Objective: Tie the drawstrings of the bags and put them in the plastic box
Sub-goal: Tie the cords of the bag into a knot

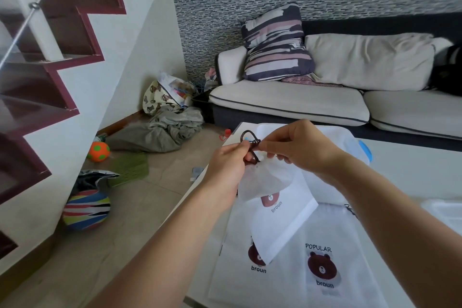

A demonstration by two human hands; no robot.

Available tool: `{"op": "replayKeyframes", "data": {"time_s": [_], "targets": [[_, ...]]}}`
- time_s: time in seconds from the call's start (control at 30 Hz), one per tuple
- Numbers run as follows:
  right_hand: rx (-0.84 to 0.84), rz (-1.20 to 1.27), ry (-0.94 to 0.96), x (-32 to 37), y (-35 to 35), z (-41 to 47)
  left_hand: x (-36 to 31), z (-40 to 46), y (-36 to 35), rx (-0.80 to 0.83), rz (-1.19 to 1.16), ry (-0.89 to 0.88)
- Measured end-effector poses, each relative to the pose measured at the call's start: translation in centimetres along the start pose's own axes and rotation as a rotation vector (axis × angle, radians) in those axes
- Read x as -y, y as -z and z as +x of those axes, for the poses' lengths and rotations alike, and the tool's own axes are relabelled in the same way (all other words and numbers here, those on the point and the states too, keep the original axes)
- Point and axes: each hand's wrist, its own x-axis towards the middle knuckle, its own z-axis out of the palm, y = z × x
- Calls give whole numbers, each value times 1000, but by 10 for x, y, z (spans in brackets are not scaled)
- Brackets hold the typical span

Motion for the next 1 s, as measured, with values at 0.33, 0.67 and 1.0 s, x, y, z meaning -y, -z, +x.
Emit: {"op": "replayKeyframes", "data": {"time_s": [0.33, 0.67, 1.0], "targets": [[12, -62, 71, -1, -14, 0, 12, 5, 2, 71, -42, 16], [-48, -84, 80, -14, -28, -1, 19, 9, 5, 10, 43, -68], [-179, 1, -1, -12, -23, 1, 20, 13, 6, 146, 113, -157]]}}
